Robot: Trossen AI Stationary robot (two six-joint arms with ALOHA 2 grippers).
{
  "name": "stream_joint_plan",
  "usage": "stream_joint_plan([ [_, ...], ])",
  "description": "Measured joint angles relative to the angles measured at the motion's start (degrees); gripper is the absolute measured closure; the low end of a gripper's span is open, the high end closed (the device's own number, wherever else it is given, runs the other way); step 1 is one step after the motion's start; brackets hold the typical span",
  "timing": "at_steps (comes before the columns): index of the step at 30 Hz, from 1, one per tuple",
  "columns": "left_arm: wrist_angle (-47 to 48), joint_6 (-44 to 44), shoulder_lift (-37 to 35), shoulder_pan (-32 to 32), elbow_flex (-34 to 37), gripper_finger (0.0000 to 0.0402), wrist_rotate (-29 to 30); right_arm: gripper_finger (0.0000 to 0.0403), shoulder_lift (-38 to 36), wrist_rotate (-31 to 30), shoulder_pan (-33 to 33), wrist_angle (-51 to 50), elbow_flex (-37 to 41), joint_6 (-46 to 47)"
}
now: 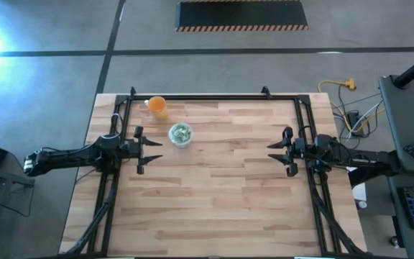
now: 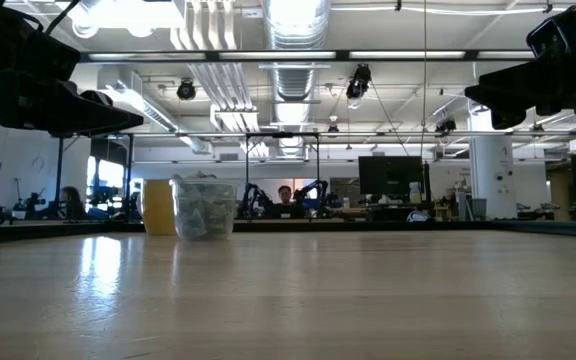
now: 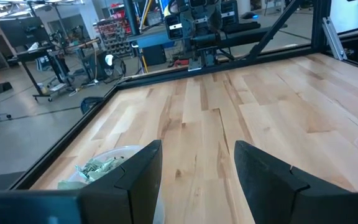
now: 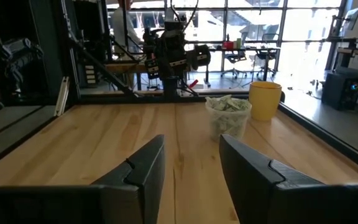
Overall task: Pick and place Stevia / Truvia into bins
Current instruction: Return to Home Position
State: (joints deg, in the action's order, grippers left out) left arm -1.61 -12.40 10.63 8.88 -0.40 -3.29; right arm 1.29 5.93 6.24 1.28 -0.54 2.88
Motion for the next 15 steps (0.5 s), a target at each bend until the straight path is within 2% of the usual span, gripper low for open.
stream_joint_plan([
  [15, 0.0, 0.0, 0.0, 0.0, 0.0, 0.0217, 0.2, 0.0262, 0.0, 0.0, 0.0, 0.0, 0.0, 0.0],
])
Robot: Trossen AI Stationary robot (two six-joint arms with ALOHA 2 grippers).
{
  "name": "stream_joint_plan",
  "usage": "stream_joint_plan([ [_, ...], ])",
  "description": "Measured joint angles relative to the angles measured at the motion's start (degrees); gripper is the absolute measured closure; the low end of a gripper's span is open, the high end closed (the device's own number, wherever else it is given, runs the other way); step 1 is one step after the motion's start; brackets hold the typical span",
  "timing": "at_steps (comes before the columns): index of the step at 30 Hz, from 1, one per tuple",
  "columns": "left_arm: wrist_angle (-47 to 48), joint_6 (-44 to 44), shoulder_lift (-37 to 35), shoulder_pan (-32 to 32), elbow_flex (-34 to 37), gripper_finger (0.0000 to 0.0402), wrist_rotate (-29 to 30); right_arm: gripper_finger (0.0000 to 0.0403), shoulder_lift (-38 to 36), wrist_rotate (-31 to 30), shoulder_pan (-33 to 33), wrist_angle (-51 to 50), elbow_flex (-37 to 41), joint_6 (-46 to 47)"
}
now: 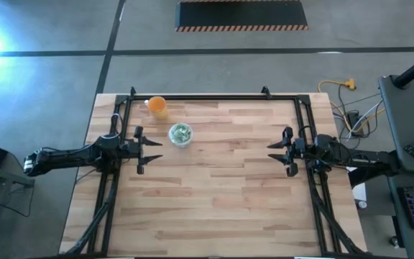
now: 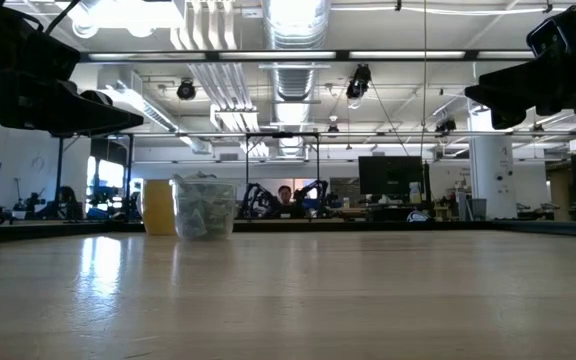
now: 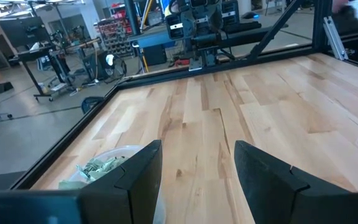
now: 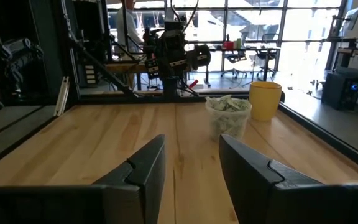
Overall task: Pick and place Stevia / Truvia into bins
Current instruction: Return to Home Position
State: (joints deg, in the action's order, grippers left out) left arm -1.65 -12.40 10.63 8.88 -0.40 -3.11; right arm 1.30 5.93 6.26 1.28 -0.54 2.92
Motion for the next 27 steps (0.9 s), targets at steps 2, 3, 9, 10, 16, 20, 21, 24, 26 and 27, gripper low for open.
stream_joint_plan([
  [2, 0.0, 0.0, -0.1, 0.0, 0.0, 0.0217, 0.0, 0.0261, 0.0, 0.0, 0.0, 0.0, 0.0, 0.0],
  [3, 0.0, 0.0, -0.1, 0.0, 0.0, 0.0217, 0.0, 0.0261, 0.0, 0.0, 0.0, 0.0, 0.0, 0.0],
  [9, 0.0, 0.0, 0.0, 0.0, 0.0, 0.0217, 0.0, 0.0260, 0.0, 0.0, 0.0, 0.0, 0.0, 0.0],
  [10, 0.0, 0.0, 0.0, 0.0, 0.0, 0.0217, -0.1, 0.0262, 0.0, 0.0, 0.0, 0.0, 0.0, 0.0],
  [16, 0.0, 0.0, 0.0, 0.0, 0.0, 0.0217, -0.3, 0.0266, 0.0, 0.0, 0.0, 0.0, 0.0, 0.0],
  [20, 0.0, 0.0, 0.1, 0.0, 0.0, 0.0217, -0.3, 0.0263, 0.0, 0.0, 0.0, 0.0, 0.0, 0.0],
  [21, 0.0, 0.0, 0.1, 0.0, 0.0, 0.0217, -0.2, 0.0262, 0.0, 0.0, 0.0, 0.0, 0.0, 0.0],
  [24, 0.0, 0.0, 0.1, 0.0, 0.0, 0.0217, -0.2, 0.0261, 0.0, 0.0, 0.0, 0.0, 0.0, 0.0],
  [26, 0.0, 0.0, 0.1, 0.0, 0.0, 0.0217, -0.2, 0.0263, 0.0, 0.0, 0.0, 0.0, 0.0, 0.0],
  [27, 0.0, 0.0, 0.1, 0.0, 0.0, 0.0217, -0.2, 0.0264, 0.0, 0.0, 0.0, 0.0, 0.0, -0.1],
])
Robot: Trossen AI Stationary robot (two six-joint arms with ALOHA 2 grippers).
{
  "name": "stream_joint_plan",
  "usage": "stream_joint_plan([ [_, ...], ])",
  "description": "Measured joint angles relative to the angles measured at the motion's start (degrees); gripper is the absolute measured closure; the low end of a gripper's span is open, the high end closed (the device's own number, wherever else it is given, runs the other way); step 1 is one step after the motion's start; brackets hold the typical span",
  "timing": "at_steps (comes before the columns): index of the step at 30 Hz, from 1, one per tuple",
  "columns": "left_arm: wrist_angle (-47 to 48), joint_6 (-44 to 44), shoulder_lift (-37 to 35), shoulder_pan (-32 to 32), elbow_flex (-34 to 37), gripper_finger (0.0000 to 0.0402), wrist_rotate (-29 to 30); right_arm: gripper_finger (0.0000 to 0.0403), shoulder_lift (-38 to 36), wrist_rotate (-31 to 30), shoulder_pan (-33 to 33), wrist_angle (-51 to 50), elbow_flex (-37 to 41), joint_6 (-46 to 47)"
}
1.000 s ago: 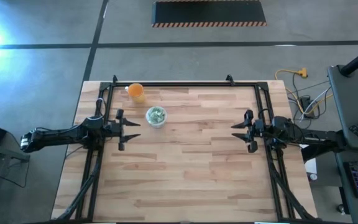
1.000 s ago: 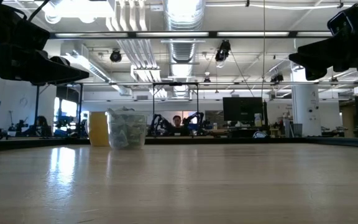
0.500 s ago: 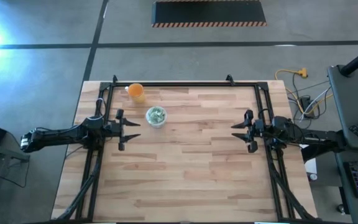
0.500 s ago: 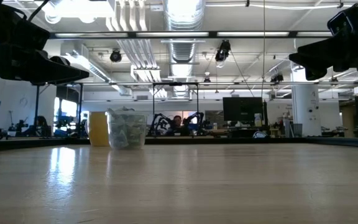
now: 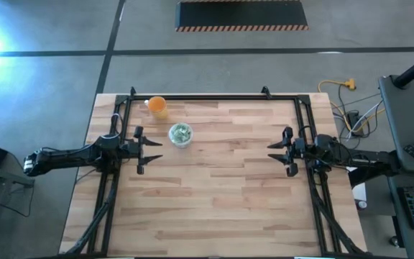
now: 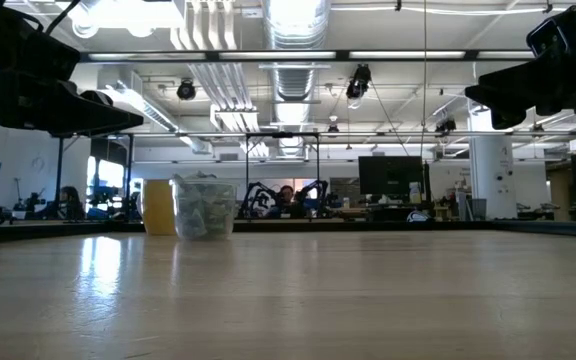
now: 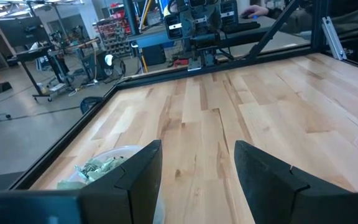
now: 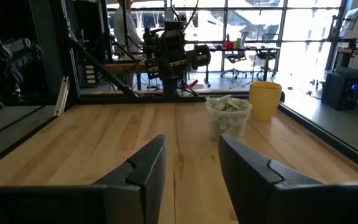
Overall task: Pick and place Stevia / Truvia into bins
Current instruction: Return to Home Position
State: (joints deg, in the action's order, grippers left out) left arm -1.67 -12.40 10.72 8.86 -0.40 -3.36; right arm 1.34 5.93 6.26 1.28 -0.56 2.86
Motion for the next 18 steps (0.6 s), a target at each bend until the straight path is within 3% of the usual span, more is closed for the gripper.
stream_joint_plan([
  [18, 0.0, 0.0, 0.0, 0.0, 0.0, 0.0217, 0.0, 0.0268, -0.1, 0.0, 0.0, 0.0, 0.0, 0.0],
])
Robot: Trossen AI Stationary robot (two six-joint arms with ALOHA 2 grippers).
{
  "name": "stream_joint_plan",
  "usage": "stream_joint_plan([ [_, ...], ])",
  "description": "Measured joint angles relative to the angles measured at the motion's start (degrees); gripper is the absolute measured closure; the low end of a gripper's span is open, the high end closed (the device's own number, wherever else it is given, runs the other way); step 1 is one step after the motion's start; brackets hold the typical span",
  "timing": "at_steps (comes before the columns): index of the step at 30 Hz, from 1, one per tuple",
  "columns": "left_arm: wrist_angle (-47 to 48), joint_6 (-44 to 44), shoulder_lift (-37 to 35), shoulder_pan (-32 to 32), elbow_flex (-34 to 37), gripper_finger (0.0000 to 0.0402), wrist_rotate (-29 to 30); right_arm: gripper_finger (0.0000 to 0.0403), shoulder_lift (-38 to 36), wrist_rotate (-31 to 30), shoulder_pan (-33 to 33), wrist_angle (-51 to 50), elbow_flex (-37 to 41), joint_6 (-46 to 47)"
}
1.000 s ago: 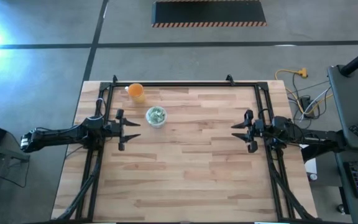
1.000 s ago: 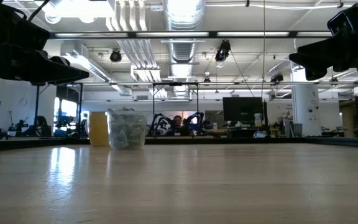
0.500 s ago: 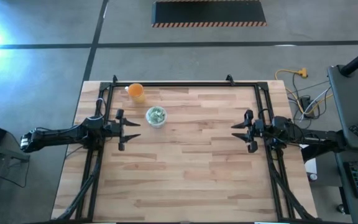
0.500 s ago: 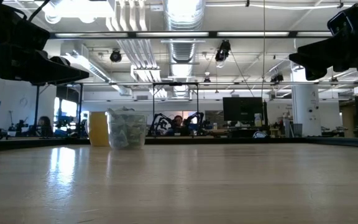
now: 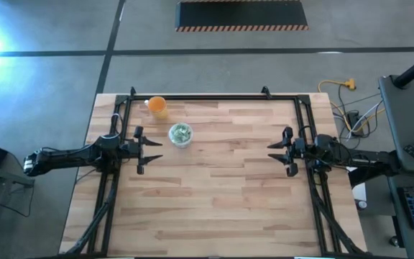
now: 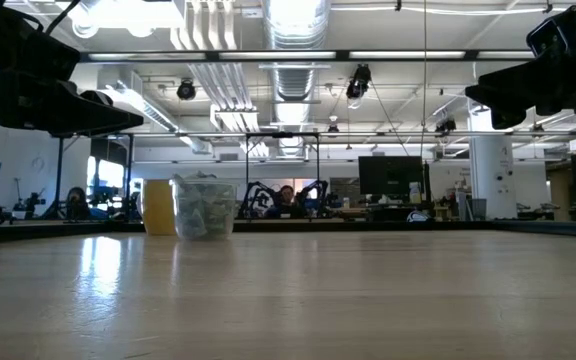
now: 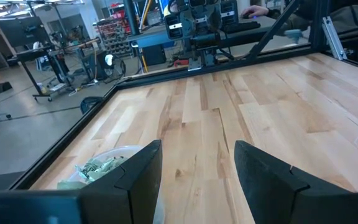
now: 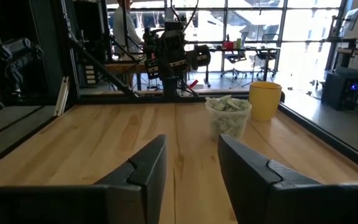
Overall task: Pick and place Stevia / Truvia into bins
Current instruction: Return to Home Position
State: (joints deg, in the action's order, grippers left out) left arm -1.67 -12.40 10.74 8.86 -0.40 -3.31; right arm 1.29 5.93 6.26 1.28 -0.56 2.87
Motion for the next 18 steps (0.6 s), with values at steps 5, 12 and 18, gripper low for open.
stream_joint_plan([
  [5, 0.0, 0.0, 0.0, 0.0, 0.0, 0.0217, 0.0, 0.0271, 0.0, 0.0, 0.0, 0.0, 0.0, 0.0],
  [12, 0.0, 0.0, 0.0, 0.0, 0.0, 0.0217, 0.2, 0.0268, 0.0, 0.0, 0.0, 0.0, 0.0, 0.0],
  [18, 0.0, 0.0, 0.0, 0.0, 0.0, 0.0217, 0.2, 0.0273, 0.0, 0.0, 0.0, 0.0, 0.0, 0.1],
])
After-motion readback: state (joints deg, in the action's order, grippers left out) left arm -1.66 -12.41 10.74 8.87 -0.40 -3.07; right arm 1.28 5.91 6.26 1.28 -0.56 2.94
